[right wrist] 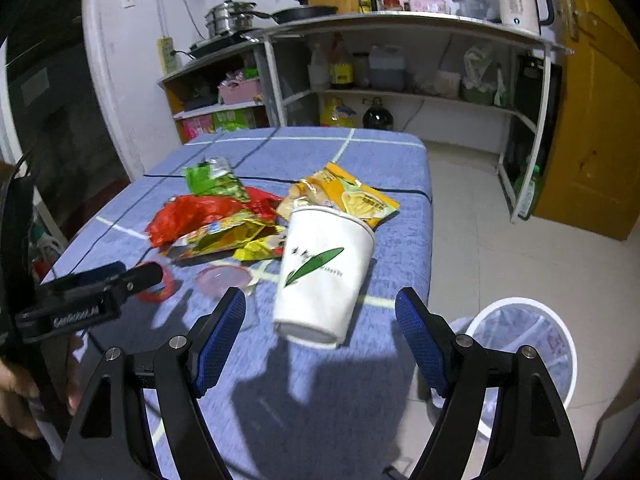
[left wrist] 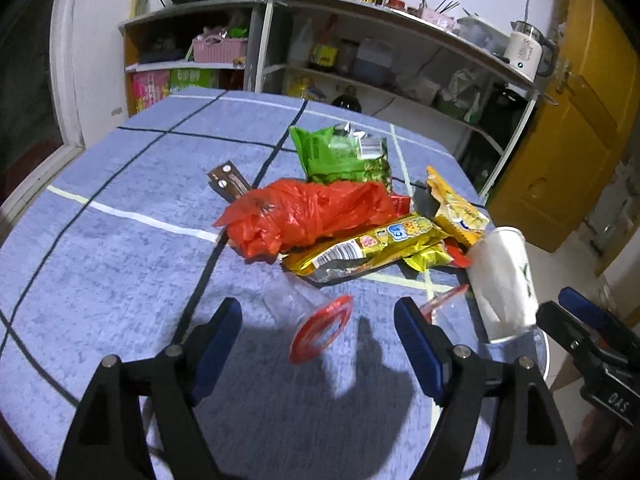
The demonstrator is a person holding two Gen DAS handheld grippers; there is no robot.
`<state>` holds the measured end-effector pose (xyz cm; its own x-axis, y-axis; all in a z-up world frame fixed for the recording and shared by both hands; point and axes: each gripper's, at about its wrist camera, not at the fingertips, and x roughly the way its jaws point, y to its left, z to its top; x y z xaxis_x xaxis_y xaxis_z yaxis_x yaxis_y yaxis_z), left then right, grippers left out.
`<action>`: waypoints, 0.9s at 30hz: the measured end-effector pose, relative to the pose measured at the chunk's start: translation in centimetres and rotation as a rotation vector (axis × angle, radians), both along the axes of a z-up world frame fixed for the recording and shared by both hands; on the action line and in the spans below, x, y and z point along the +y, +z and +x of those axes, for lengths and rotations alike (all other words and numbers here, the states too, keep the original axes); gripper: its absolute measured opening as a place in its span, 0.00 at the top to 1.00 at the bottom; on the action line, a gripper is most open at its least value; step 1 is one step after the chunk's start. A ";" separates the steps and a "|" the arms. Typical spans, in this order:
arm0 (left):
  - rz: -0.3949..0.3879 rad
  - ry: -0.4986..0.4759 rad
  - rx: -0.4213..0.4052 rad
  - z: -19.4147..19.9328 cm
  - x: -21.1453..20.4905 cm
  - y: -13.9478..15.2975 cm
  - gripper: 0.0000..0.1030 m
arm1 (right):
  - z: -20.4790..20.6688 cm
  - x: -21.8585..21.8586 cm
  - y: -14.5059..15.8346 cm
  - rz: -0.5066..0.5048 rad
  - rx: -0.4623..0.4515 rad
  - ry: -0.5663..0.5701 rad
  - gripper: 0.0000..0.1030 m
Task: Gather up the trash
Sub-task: 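Grasp the white paper cup with the right gripper while the left gripper grasps the clear plastic cup, then carry the white paper cup over the trash bin and open the right gripper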
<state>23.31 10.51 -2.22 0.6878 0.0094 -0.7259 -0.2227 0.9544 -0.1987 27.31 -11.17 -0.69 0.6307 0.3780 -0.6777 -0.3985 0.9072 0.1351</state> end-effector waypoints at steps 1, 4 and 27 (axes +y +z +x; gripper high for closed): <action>-0.007 0.003 0.007 0.3 0.0 -0.2 0.22 | 0.5 0.3 0.0 -0.003 -0.002 -0.003 0.25; -0.023 0.008 0.017 0.9 0.0 -0.7 0.22 | 2.1 0.6 -0.7 0.005 0.034 -0.009 0.25; 0.008 0.009 -0.011 0.3 0.4 -0.8 0.50 | 5.8 0.2 -2.5 0.074 0.188 -0.024 0.48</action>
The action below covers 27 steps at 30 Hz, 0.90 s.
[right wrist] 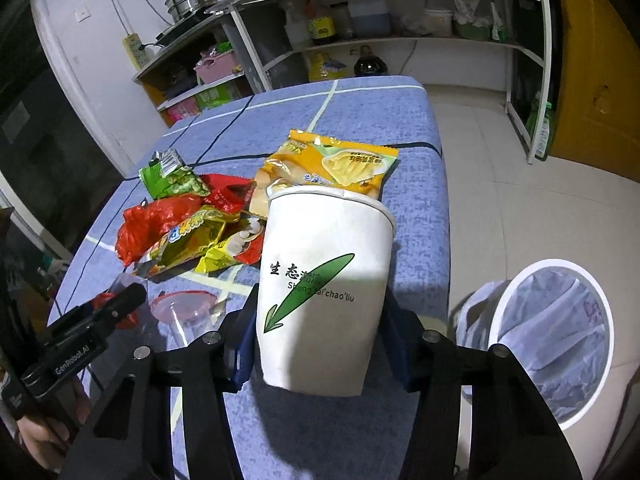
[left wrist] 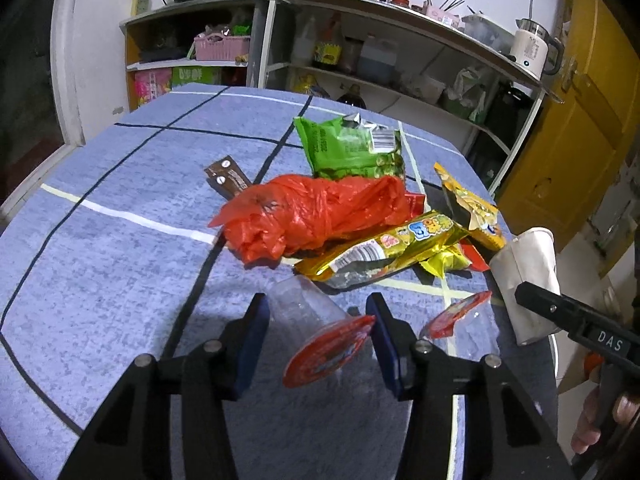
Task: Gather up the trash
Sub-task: 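Carry the white paper cup over the trash bin and open the right gripper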
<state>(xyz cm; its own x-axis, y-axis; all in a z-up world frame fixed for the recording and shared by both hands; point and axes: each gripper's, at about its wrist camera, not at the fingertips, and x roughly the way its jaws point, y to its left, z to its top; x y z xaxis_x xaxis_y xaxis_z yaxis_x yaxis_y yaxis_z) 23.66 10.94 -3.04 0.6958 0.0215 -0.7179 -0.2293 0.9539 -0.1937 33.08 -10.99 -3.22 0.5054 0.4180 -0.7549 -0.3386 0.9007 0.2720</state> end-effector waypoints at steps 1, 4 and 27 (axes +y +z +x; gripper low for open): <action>0.002 0.001 -0.004 -0.3 0.0 0.1 0.50 | -0.1 -0.1 0.0 0.002 0.000 0.000 0.48; -0.014 0.002 -0.017 -1.4 0.2 0.5 0.50 | -1.0 -0.6 0.4 0.019 -0.007 0.006 0.49; -0.073 -0.470 -0.144 -0.4 -17.8 5.5 0.50 | -4.5 -17.6 0.8 0.042 -0.027 -0.257 0.48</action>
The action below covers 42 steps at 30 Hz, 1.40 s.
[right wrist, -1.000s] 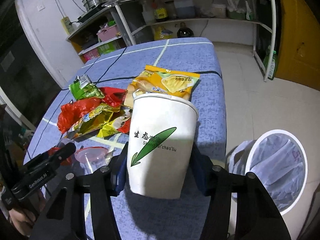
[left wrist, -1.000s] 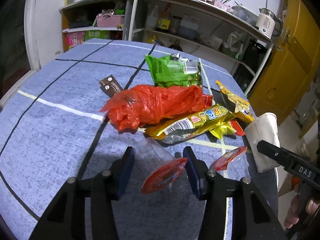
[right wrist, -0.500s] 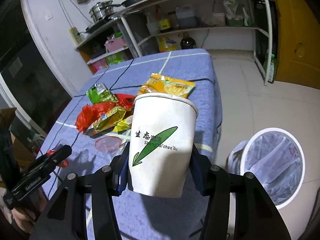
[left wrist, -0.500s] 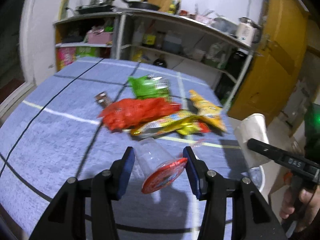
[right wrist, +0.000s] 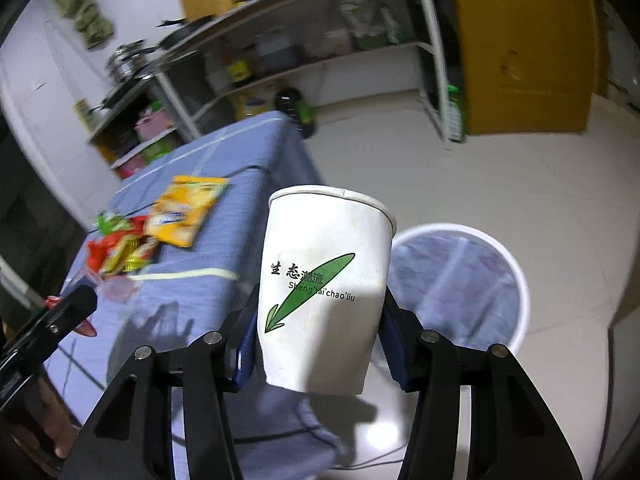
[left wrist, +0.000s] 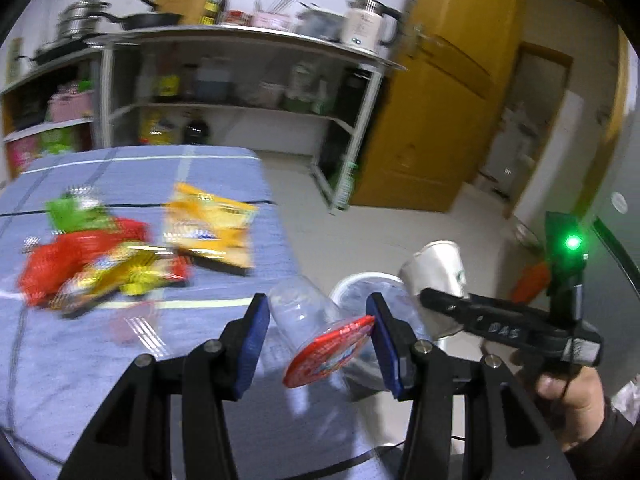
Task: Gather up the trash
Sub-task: 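Carry the white paper cup over the trash bin and open the right gripper, then return the right gripper to the table and grasp the yellow candy stick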
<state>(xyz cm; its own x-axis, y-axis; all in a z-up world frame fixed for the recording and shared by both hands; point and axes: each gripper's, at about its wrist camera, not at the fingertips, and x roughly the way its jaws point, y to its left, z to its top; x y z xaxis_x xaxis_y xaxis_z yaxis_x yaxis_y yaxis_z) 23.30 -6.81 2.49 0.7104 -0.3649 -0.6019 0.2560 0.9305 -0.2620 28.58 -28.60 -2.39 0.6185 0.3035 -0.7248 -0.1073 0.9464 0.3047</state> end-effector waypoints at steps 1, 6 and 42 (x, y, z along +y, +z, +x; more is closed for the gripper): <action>-0.001 -0.020 0.009 0.5 -1.0 -0.2 0.50 | 0.2 -1.1 -0.8 -0.011 0.015 -0.020 0.48; 0.007 -0.111 0.049 2.9 -6.2 -1.5 0.49 | 1.6 -4.1 -3.3 -0.024 0.076 -0.072 0.48; -0.033 -0.136 0.271 10.8 -12.8 -7.4 0.40 | 5.0 -11.3 -11.8 -0.040 0.192 -0.185 0.41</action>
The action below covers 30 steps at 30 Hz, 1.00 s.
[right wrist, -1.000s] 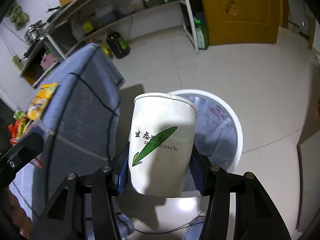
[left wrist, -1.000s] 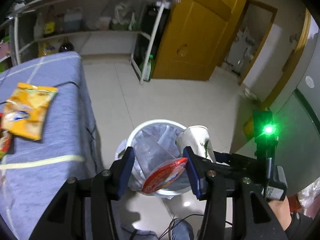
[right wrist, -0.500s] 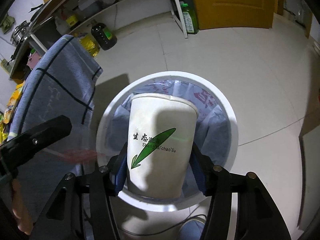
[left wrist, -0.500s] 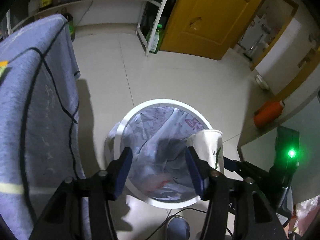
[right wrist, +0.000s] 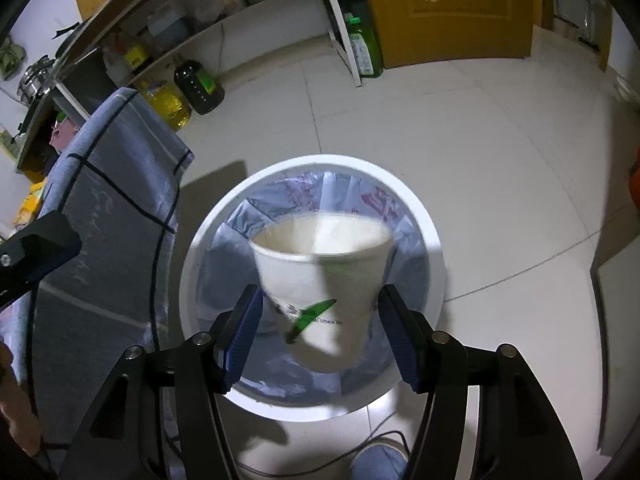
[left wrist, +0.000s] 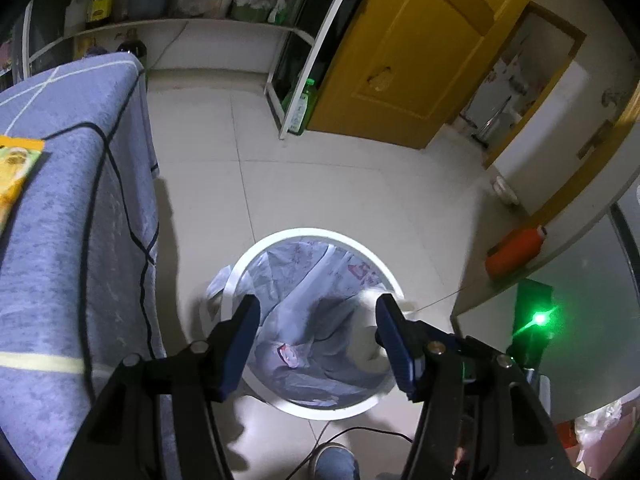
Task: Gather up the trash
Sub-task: 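Return the right gripper to the table and grasp the yellow candy stick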
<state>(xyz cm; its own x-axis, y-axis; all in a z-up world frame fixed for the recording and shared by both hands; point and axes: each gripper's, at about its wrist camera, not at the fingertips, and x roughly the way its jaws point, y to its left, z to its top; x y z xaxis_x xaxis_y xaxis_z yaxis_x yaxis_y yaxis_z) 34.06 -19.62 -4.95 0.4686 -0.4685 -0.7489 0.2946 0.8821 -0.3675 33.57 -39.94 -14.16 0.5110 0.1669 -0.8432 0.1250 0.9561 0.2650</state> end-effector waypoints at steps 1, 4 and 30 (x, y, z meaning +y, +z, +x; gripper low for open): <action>-0.001 0.000 -0.006 -0.2 0.2 0.3 0.40 | -0.1 0.1 0.0 -0.008 -0.001 0.002 0.41; 0.000 0.002 -0.023 -0.8 0.7 1.1 0.40 | -0.4 0.0 0.0 -0.016 0.005 0.005 0.40; 0.018 0.375 -0.235 -11.3 20.9 5.5 0.40 | -5.8 15.1 15.9 0.034 -0.339 0.340 0.40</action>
<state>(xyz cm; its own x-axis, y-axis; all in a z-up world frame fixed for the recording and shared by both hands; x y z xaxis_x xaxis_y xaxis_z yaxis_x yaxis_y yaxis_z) 22.79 1.29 0.60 0.7625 -0.2215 -0.6079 0.0271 0.9497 -0.3121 27.78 -24.81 1.71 0.6682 0.3968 -0.6294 -0.2921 0.9179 0.2686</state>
